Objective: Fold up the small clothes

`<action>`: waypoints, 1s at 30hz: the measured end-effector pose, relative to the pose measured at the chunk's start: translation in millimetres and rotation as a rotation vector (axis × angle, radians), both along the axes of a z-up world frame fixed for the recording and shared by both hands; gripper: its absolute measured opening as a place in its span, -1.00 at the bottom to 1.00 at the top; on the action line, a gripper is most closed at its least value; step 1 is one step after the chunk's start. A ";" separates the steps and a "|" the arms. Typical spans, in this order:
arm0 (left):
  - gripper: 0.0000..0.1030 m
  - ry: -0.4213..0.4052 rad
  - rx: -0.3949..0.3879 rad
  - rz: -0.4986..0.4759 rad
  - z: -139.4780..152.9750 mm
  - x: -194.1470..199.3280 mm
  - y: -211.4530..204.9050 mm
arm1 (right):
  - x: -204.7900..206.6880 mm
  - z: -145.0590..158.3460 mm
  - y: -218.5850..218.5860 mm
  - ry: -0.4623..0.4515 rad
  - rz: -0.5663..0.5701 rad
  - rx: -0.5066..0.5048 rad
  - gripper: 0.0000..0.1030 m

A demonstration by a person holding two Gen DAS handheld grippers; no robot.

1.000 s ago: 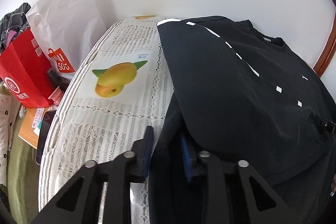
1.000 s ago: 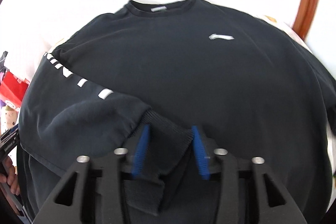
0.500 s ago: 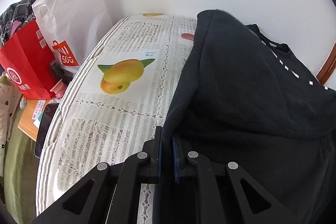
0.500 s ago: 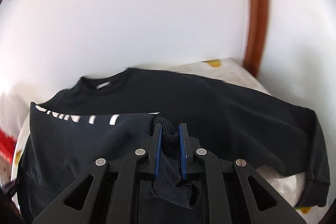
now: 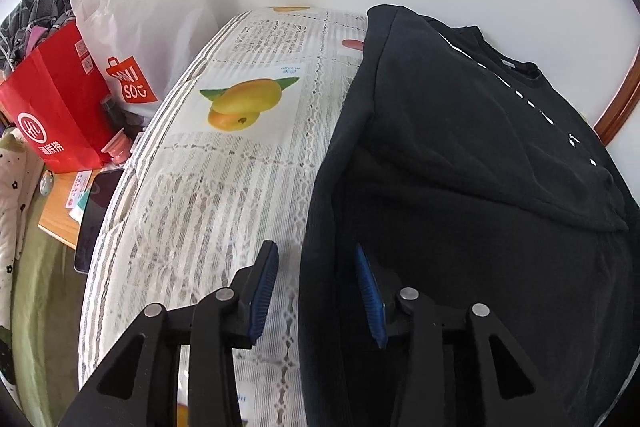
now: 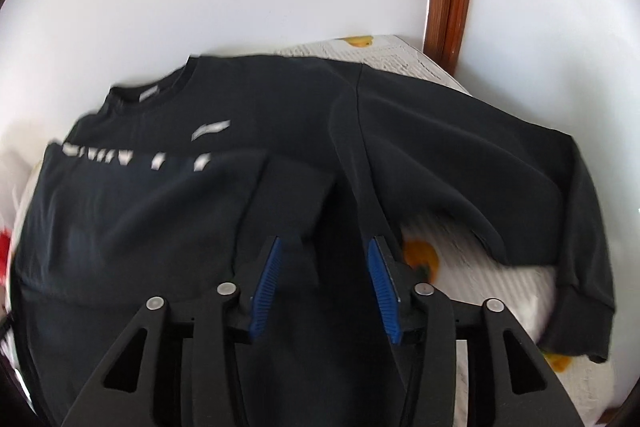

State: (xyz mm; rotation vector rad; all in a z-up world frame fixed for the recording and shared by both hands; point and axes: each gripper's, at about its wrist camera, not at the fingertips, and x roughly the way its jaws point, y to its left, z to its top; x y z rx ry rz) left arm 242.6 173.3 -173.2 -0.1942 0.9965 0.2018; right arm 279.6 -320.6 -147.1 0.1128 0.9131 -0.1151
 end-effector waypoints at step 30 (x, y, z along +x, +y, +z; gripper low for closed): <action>-0.87 -0.036 -0.006 -0.045 2.7 -144.5 -32.1 | -198.4 -49.3 -20.1 -0.025 0.160 -0.033 -0.85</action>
